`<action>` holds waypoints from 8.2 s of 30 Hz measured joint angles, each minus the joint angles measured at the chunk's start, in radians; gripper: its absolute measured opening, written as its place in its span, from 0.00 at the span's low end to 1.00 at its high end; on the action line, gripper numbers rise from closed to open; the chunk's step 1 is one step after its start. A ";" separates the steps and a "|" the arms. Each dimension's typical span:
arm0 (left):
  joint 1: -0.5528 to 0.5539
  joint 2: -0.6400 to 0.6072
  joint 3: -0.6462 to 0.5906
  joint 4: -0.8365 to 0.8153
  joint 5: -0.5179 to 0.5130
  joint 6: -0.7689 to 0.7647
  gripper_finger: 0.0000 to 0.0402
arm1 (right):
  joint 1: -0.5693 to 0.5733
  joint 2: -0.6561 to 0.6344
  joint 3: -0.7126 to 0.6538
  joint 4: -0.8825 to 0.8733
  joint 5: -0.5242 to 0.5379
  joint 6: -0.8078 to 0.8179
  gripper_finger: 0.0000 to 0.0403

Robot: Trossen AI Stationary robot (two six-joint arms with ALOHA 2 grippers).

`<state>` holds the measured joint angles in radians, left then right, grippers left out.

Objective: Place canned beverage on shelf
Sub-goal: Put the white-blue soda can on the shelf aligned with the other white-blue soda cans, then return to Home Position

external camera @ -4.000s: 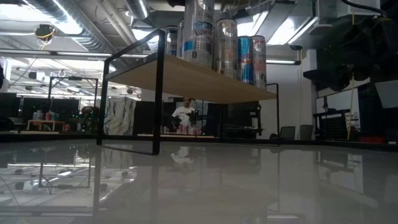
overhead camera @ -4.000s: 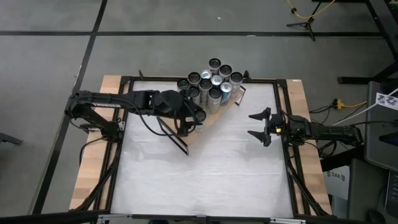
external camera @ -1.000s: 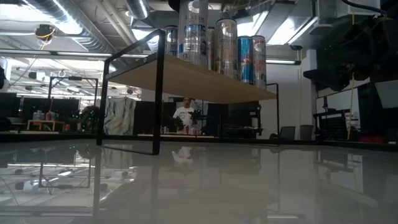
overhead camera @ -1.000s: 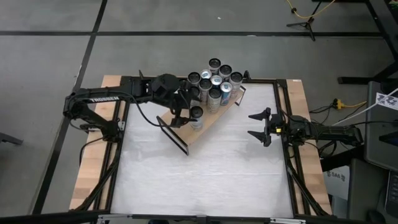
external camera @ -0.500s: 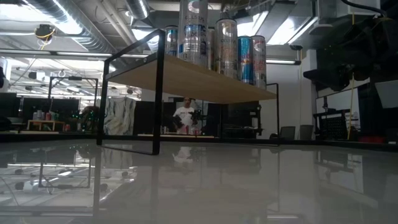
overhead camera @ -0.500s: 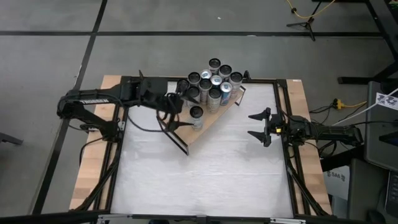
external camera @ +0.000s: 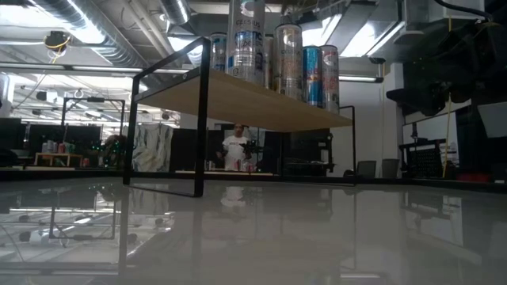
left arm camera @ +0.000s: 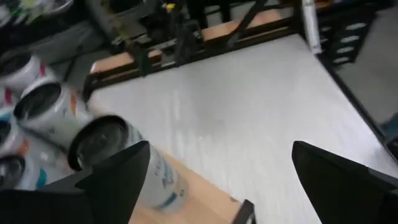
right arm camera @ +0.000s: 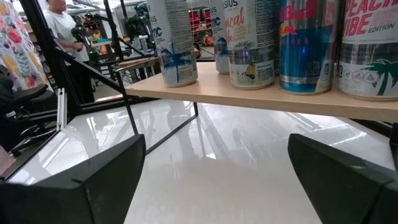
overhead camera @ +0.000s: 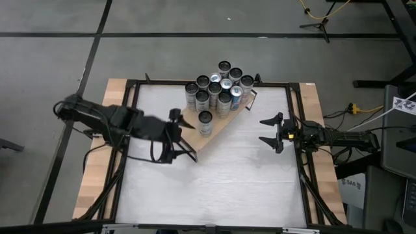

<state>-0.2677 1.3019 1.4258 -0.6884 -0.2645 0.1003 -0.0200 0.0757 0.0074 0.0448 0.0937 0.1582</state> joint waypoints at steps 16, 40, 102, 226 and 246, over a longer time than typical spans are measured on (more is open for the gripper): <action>-0.199 0.180 -0.002 -0.038 -0.620 -0.665 0.96 | 0.000 0.000 0.000 -0.001 0.000 0.000 0.96; -0.169 0.382 -0.009 -0.175 -0.807 -1.101 0.93 | 0.000 0.000 0.000 -0.001 0.000 0.000 0.96; -0.018 0.381 -0.082 0.014 -0.736 -0.928 0.56 | 0.000 0.000 0.000 -0.001 0.000 0.000 0.96; 0.037 0.124 -0.082 0.434 -0.289 -0.102 0.19 | 0.000 0.000 0.000 -0.001 0.000 0.000 0.96; 0.333 -0.398 -0.473 0.582 0.204 0.093 0.00 | 0.000 0.000 0.000 -0.001 0.000 0.000 0.96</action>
<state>0.0656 0.9039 0.9525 -0.1064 -0.0602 0.1934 -0.0200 0.0757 0.0074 0.0437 0.0937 0.1581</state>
